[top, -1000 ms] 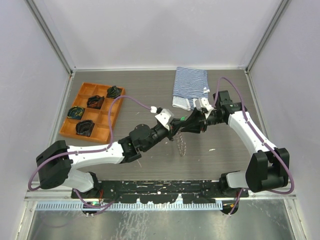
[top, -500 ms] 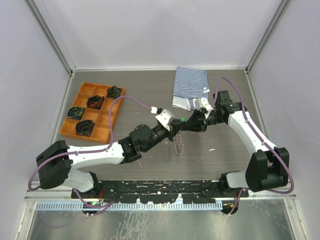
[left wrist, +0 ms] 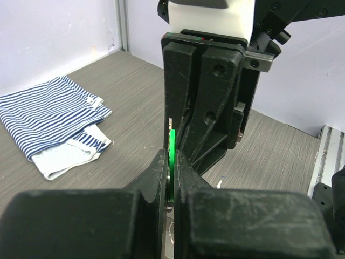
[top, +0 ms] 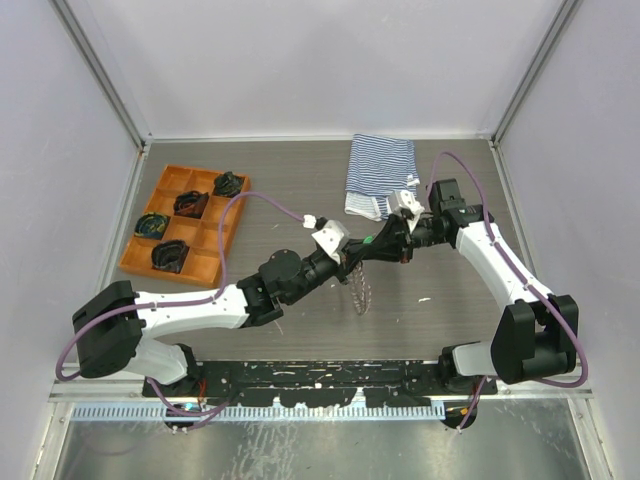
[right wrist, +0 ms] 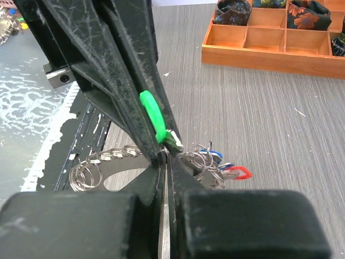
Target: Remove the keys from the keyring
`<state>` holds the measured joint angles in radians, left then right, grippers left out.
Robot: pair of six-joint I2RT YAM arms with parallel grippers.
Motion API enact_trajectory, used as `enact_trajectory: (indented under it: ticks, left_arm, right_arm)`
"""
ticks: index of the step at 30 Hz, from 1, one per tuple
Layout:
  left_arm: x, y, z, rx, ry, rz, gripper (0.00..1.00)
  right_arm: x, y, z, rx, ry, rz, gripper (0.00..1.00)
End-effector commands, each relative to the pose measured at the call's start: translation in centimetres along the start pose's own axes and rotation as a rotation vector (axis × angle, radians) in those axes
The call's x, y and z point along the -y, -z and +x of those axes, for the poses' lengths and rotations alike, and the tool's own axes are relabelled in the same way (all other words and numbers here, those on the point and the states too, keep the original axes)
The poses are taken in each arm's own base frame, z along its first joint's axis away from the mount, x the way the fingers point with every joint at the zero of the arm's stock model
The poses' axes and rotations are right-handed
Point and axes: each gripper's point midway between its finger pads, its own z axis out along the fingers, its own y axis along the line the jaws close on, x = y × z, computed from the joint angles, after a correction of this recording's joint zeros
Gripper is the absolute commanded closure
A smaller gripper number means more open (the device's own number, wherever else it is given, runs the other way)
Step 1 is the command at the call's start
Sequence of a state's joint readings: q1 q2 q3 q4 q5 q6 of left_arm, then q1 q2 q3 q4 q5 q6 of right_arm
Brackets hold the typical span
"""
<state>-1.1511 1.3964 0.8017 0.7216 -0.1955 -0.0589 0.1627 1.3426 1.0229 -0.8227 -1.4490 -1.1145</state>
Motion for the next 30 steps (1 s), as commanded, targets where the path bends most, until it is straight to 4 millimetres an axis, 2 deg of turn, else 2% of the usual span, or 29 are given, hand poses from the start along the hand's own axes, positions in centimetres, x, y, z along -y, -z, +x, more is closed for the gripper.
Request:
enact_trajectory:
  ticks: [1, 11, 18, 24, 30]
  left_arm:
    - [1.3, -0.4, -5.7, 0.185, 0.0, 0.055, 1.0]
    - [1.3, -0.6, -4.7, 0.151, -0.028, 0.057, 1.0]
    - [1.1, -1.1, -3.9, 0.134, -0.031, 0.049, 1.0]
    - [0.3, -1.1, -3.9, 0.13, 0.006, 0.041, 1.0]
    - [0.4, -1.0, -4.0, 0.129, 0.008, 0.056, 1.0]
  right_arm:
    - [0.7, -0.2, -1.6, 0.029, -0.042, -0.007, 0.97]
    - [1.0, -0.5, -2.2, 0.033, -0.162, -0.008, 0.97]
    - [0.4, -1.0, -2.3, 0.028, -0.165, -0.027, 0.98]
    - [0.0, -1.6, -1.9, 0.0, -0.151, -0.037, 0.98]
    - [0.0, -1.7, -1.8, 0.0, -0.155, -0.04, 0.98]
